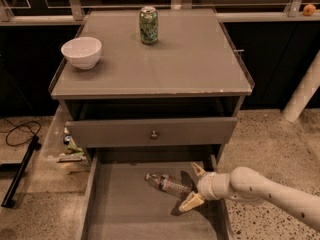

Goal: Pick water bottle from middle drawer and place on counter

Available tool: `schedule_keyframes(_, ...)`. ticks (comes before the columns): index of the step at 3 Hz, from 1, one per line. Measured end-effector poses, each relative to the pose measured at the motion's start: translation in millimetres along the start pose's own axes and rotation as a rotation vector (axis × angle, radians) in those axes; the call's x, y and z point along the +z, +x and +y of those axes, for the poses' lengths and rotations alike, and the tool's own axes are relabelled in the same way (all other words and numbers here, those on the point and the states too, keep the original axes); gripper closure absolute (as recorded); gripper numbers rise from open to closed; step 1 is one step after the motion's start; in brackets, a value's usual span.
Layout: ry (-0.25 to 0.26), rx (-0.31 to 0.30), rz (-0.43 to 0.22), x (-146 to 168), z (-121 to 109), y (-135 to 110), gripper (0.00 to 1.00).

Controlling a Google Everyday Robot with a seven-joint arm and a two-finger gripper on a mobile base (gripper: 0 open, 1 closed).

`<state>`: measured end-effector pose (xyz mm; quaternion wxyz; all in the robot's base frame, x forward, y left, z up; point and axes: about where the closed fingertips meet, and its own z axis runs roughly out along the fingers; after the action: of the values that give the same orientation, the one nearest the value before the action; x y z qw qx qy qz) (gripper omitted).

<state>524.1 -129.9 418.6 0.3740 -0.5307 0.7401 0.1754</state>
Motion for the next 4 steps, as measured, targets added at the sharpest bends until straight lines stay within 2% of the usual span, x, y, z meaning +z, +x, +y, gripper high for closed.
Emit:
schedule_keyframes(1,-0.002,-0.014,-0.001,22.2,-1.1,2.0,0.00)
schedule_keyframes(3,-0.056,-0.010,0.040,55.8,2.6,18.7,0.00)
schedule_keyframes(4,-0.058,-0.011,0.041,56.5,2.8,19.2,0.20)
